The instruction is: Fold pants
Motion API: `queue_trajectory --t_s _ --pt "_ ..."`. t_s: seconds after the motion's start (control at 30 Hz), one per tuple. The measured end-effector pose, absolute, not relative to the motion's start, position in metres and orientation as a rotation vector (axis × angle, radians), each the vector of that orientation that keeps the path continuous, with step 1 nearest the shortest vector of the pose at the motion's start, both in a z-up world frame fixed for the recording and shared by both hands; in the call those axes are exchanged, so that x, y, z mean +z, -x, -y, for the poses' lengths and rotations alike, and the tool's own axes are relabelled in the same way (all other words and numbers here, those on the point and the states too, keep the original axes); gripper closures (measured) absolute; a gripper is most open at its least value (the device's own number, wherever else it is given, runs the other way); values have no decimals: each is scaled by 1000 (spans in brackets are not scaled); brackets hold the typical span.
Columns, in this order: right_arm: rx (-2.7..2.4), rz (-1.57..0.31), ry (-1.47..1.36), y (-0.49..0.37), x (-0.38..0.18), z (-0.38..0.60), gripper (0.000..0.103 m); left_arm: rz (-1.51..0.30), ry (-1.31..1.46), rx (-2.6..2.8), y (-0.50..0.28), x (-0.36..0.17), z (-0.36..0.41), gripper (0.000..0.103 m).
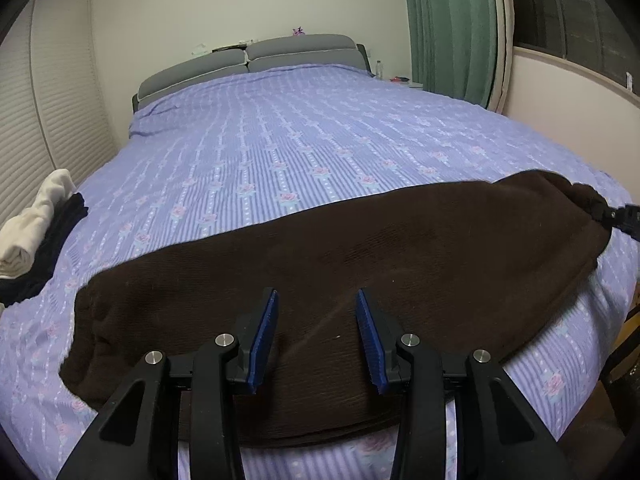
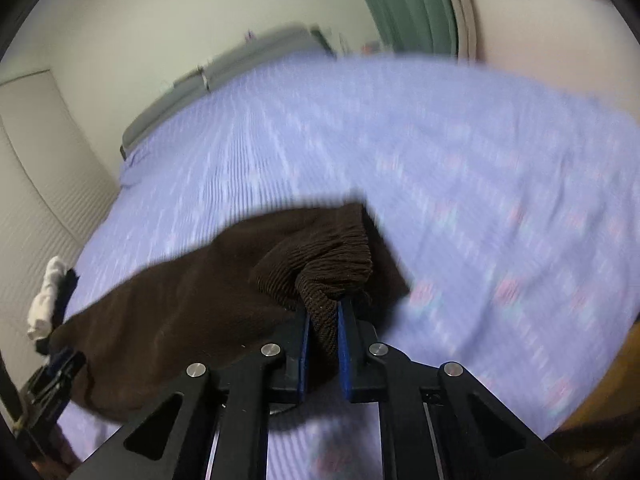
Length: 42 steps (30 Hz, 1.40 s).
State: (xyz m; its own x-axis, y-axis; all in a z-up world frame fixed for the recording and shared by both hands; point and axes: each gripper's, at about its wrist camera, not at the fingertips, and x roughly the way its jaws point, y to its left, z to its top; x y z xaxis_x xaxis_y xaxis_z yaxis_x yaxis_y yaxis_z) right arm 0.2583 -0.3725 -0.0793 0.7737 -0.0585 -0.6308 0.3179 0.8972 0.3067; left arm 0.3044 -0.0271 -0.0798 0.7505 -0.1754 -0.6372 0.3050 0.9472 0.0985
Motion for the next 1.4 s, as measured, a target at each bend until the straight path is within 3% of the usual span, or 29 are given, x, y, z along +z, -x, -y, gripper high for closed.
queue_trajectory --t_s 0.2,0.3,0.4,0.47,0.63,0.7,0.77,0.83,1.13,1.4 --pt "-214 -800 -383 -282 -112 377 90 -692 -213 -265 -305 -90 27 63" --pt "-219 -792 -352 -284 -112 375 84 -704 -202 -263 -306 -92 23 63" --pt "-229 -775 -319 -280 -107 371 66 -693 -214 -262 -300 -89 21 63" --pt "-233 -751 -296 -274 -99 364 50 -677 -216 -260 -293 -85 16 56" --pt "-245 -689 -286 -250 -80 345 33 -651 -195 -239 -275 -74 -9 49" --pt "-244 -660 -266 -239 -69 331 32 -637 -221 -229 -264 -72 -22 45" --pt "-215 -628 -242 -229 -59 313 31 -620 -253 -206 -255 -72 -38 34" --pt "-182 -607 -198 -223 -52 290 22 -620 -251 -181 -251 -72 -56 34" --pt "91 -537 84 -241 -38 169 21 -764 125 14 -246 -97 -147 30" --pt "355 -528 358 -292 -16 87 21 -761 325 26 -268 -96 -152 25"
